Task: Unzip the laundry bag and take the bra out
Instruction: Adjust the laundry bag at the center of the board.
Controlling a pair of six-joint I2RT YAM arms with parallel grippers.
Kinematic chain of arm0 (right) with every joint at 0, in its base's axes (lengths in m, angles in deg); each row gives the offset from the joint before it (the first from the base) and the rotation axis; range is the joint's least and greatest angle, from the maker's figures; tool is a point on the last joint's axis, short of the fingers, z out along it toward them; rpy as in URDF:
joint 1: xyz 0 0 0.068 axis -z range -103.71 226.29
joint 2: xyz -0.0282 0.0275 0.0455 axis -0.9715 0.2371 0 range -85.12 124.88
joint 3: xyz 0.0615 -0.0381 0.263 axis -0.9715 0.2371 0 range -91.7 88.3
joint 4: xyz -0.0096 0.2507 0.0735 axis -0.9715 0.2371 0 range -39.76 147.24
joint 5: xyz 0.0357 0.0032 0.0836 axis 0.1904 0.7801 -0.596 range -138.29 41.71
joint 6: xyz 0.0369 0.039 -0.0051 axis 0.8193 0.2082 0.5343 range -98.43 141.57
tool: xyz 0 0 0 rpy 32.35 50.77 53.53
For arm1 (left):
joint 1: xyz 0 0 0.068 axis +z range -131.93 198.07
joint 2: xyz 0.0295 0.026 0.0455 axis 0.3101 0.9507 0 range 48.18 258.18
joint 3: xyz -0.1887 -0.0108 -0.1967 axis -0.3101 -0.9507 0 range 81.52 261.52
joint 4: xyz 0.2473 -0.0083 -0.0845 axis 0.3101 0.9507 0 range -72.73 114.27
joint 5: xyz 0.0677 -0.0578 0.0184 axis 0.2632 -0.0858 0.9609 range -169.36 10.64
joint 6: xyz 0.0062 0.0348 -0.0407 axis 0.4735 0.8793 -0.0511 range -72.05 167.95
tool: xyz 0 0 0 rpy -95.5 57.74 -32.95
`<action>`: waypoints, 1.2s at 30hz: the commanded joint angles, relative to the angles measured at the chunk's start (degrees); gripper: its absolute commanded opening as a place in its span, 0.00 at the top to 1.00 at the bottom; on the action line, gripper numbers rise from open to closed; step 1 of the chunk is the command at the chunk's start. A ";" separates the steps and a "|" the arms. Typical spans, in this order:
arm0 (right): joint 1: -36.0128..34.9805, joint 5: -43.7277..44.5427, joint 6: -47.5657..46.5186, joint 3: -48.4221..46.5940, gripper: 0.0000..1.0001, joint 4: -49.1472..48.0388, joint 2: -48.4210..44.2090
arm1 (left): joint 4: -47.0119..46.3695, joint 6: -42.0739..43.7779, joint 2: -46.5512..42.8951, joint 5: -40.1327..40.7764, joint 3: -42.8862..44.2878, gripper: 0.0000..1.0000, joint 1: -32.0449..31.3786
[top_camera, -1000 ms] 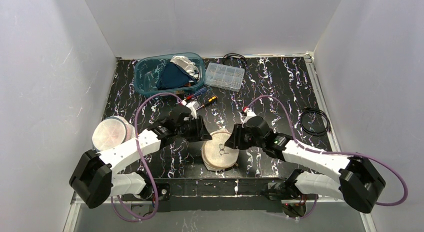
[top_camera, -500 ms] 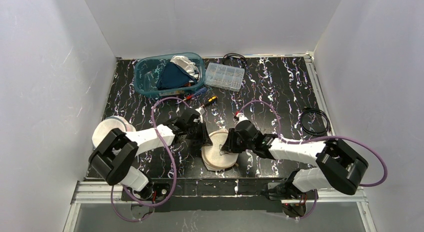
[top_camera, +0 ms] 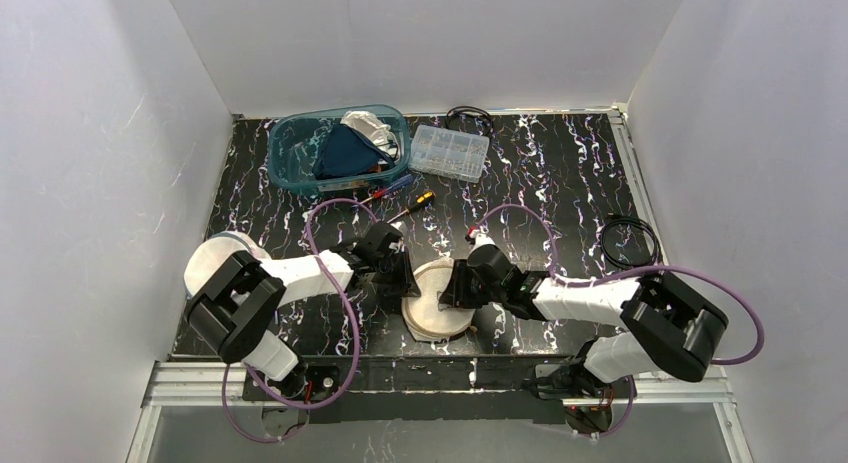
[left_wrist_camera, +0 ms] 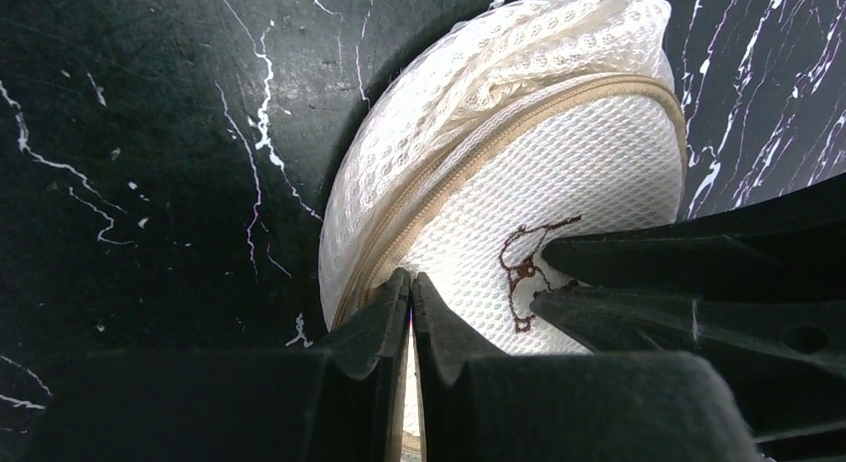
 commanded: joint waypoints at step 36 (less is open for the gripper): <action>-22.03 15.89 4.77 1.94 0.38 7.71 -8.42 | 16.97 6.53 -12.62 8.30 5.32 0.58 0.61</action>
